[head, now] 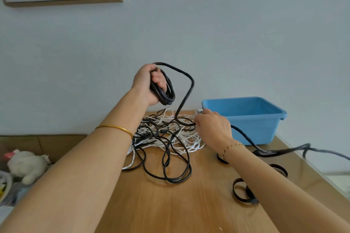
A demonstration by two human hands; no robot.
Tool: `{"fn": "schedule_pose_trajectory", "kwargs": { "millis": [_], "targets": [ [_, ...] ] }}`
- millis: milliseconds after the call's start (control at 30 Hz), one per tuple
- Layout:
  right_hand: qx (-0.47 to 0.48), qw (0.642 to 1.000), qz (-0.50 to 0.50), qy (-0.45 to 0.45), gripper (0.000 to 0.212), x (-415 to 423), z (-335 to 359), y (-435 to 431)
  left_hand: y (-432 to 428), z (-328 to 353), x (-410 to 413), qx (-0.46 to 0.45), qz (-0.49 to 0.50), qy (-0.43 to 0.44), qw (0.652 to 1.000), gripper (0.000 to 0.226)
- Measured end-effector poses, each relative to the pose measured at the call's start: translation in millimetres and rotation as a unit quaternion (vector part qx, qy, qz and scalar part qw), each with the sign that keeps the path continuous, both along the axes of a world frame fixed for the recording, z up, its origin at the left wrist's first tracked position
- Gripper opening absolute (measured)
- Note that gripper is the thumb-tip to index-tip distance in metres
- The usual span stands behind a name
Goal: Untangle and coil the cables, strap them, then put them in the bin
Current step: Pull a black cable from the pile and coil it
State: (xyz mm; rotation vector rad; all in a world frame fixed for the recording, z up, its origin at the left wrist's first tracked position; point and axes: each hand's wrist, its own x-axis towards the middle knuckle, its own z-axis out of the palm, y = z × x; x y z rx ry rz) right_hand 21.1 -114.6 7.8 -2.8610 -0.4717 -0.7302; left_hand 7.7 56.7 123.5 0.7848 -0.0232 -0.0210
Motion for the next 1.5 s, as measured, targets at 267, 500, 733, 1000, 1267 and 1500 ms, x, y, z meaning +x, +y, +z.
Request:
{"fn": "schedule_pose_trajectory", "kwargs": {
  "millis": [267, 500, 733, 1000, 1267, 1500],
  "targets": [
    [0.419, 0.869, 0.195, 0.177, 0.042, -23.4, 28.1, 6.0, -11.9, -11.2, -4.2, 0.282, -0.012, 0.015, 0.959, 0.031],
    [0.704, 0.594, 0.317, 0.227, 0.047, -32.4, 55.0, 0.3, -14.4, -20.5, -2.5, 0.442, 0.005, -0.001, 0.897, 0.023],
    [0.808, 0.443, 0.273, 0.276, 0.051, -31.9, 73.9, -6.2, -11.2, -26.4, -0.1, 0.517, 0.025, -0.011, 0.855, 0.026],
    [0.71, 0.649, 0.152, 0.227, 0.025, -13.8, 58.7, -0.2, -1.7, -13.5, -12.6, 0.288, -0.16, 0.038, 0.944, 0.02],
    [0.643, 0.725, 0.113, 0.221, 0.027, -6.8, 37.9, 14.8, -20.1, -1.9, -13.0, 0.125, -0.176, -0.041, 0.975, 0.013],
    [0.562, 0.787, 0.098, 0.235, 0.03, -3.2, 38.1, 14.6, -34.8, -4.1, -10.5, -0.006, -0.157, -0.031, 0.987, 0.022]
  ]
}}
